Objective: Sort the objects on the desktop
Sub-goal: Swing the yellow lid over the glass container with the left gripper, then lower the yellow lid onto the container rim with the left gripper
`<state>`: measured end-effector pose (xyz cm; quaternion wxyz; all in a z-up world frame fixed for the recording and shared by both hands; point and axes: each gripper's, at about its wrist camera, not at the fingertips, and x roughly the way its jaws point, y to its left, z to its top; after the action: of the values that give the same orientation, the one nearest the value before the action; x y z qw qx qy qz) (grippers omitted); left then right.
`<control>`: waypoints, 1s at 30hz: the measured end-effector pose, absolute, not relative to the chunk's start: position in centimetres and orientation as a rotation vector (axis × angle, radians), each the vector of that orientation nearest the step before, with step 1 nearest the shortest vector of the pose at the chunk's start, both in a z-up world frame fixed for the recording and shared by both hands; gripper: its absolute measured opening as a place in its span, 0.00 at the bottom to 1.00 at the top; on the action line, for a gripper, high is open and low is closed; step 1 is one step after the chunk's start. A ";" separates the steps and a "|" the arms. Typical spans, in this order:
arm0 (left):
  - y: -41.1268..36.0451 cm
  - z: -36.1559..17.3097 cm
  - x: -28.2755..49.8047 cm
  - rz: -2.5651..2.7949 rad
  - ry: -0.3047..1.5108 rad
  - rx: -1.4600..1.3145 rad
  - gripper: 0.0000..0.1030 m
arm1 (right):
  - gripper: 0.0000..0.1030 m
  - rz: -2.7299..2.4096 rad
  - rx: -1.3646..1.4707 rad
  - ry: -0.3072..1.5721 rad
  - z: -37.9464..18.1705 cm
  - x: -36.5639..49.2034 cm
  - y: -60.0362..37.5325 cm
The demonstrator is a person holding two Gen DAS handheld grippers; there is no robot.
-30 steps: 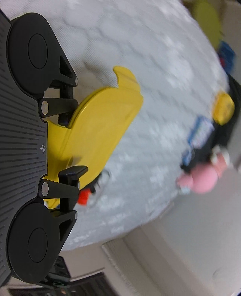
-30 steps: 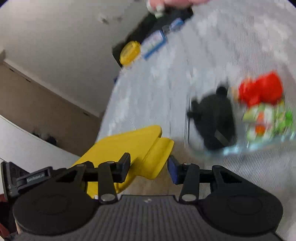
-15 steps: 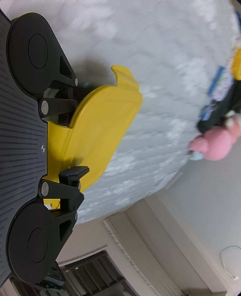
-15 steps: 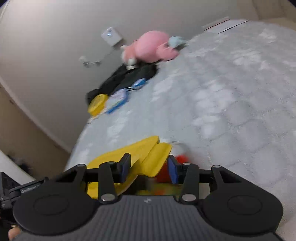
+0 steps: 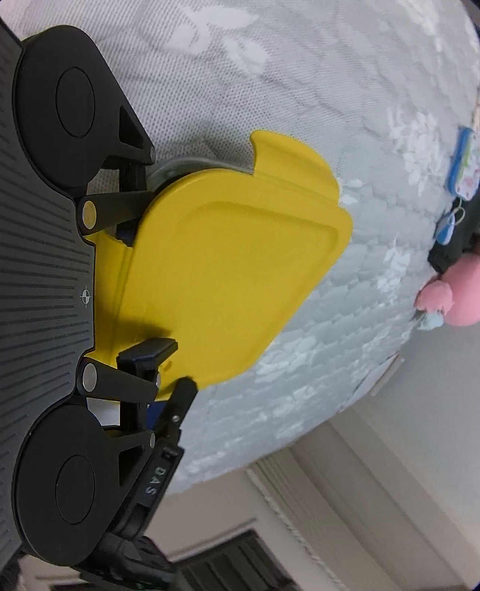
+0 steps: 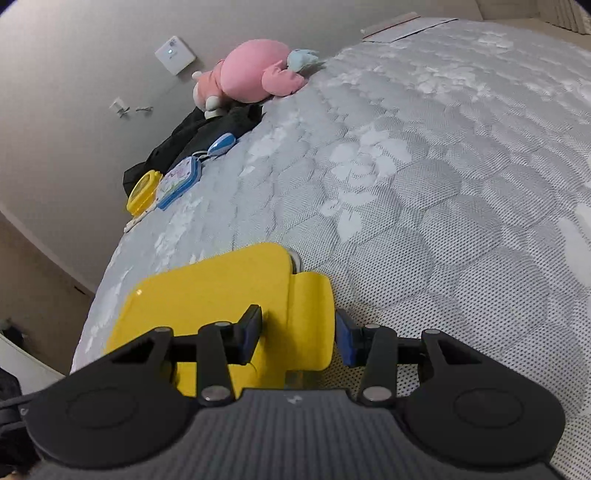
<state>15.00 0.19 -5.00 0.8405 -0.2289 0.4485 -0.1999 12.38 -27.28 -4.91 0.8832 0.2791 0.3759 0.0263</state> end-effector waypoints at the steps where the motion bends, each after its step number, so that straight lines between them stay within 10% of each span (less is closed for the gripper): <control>1: 0.3 -4.8 14.9 -0.422 0.947 -0.475 0.52 | 0.44 0.059 0.584 0.784 -5.0 12.4 -27.2; 26: 4.6 -3.1 15.7 -0.496 1.007 -0.507 0.68 | 0.41 -0.027 0.413 0.712 -3.5 11.9 -25.6; 30: 9.4 -3.6 16.5 -0.453 0.956 -0.748 0.80 | 0.64 -0.064 0.411 0.709 -2.9 11.6 -26.4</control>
<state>16.55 9.43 -3.60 0.7974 -0.3484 0.4453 -0.2108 11.58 -26.35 -2.92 0.9167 0.1998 0.3447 -0.0312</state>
